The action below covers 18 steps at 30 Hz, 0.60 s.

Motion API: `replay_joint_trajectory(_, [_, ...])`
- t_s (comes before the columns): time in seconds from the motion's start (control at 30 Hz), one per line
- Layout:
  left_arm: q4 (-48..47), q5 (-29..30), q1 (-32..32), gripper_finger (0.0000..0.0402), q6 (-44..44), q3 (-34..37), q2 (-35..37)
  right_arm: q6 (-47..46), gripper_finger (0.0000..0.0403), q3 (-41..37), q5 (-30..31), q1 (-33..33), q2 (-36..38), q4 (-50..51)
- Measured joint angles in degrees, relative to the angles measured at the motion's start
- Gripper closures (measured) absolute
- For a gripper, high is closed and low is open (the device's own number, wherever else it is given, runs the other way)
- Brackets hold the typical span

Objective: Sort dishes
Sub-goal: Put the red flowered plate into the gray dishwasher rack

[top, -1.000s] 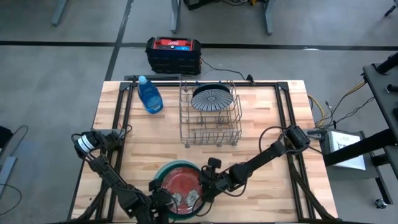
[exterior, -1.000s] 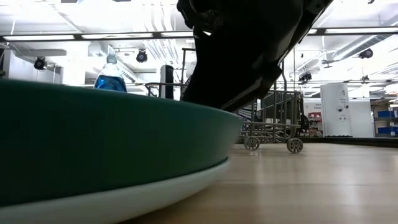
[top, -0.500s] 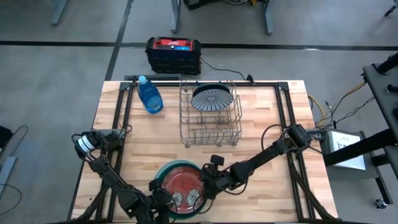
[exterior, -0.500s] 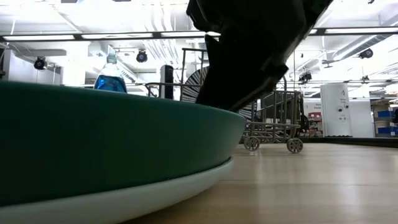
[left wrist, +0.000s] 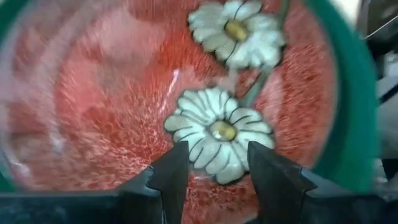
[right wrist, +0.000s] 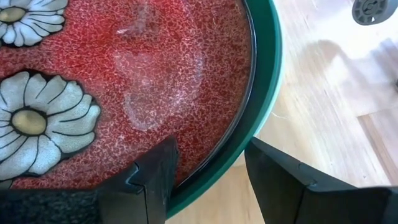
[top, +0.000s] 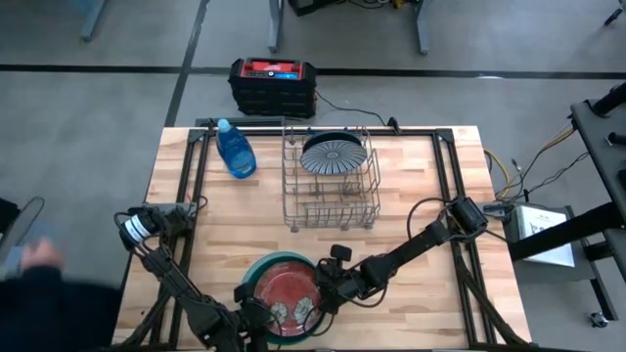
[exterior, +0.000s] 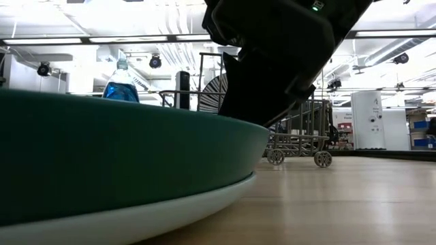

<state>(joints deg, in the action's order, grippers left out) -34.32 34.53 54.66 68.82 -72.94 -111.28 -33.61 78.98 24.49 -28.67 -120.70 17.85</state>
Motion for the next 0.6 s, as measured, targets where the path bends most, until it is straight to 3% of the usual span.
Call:
replay_joint_trajectory(0.17, [-9.39,-1.21,0.35,0.0247,0.75,-4.62,0.13,0.01,0.0219,-0.02,-0.22,0.00,-0.02,0.02])
replay_joint_trajectory(0.6, [-7.00,-1.73,1.98,0.0247,9.46,-0.28,-2.21,-1.02,0.0219,-0.07,-0.73,-0.04,-0.09,-0.26])
